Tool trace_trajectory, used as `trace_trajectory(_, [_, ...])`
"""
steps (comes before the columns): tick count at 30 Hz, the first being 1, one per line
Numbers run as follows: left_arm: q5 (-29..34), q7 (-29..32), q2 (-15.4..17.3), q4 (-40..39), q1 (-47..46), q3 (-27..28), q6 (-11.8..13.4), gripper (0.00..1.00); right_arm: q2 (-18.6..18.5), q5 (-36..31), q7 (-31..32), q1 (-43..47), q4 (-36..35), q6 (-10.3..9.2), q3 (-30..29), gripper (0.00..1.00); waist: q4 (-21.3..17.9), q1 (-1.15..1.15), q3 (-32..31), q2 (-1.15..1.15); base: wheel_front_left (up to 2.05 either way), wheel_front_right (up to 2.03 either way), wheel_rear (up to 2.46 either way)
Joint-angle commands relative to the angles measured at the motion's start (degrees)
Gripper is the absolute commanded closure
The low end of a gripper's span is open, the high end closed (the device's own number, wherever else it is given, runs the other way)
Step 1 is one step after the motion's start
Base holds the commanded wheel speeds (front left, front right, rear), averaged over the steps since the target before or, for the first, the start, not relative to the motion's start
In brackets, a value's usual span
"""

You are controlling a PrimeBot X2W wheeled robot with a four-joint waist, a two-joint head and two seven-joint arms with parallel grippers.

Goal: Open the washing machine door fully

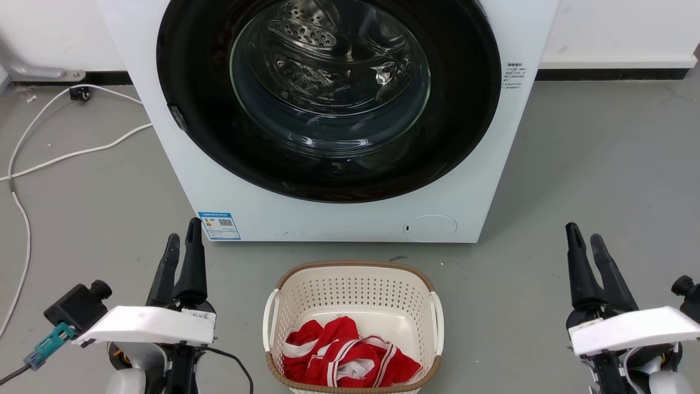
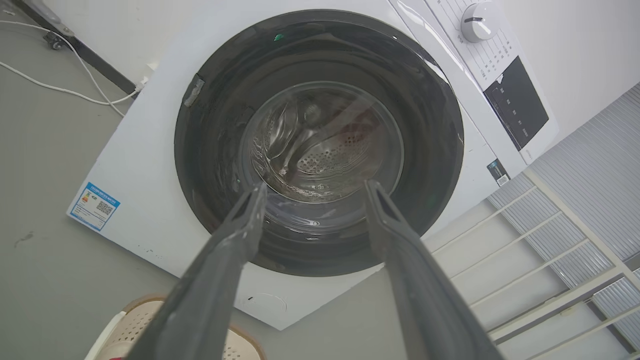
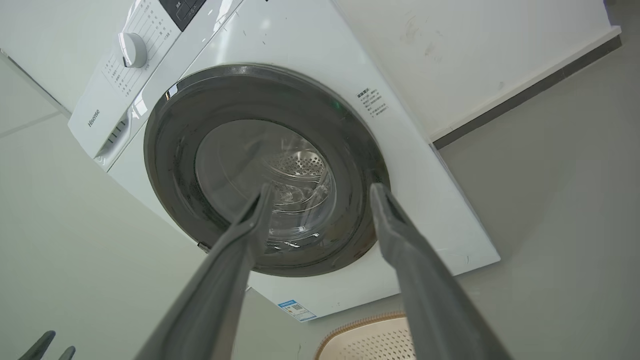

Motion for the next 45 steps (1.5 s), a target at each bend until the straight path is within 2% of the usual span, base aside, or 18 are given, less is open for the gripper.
trace_trajectory(1, [2.5,-0.6,0.6,-0.7,-0.8,-0.3,-0.1,0.00,0.0,-2.6,-0.3,-0.1,-0.8,0.00,0.1,0.00,0.0,0.00,0.0,0.00,0.00,0.00,0.00])
trace_trajectory(16, [16.5,-3.2,1.9,1.0,-1.1,-1.1,0.3,0.00,0.2,-14.5,-1.1,0.5,-0.4,0.00,0.6,0.00,0.2,0.00,0.3,0.00,0.00,0.00,0.00])
trace_trajectory(45, [33.3,-7.2,3.2,1.0,-1.8,-2.9,1.4,0.00,0.3,-29.6,-2.9,1.1,-1.3,0.00,0.4,0.00,0.5,0.00,0.4,0.00,0.00,0.00,0.00])
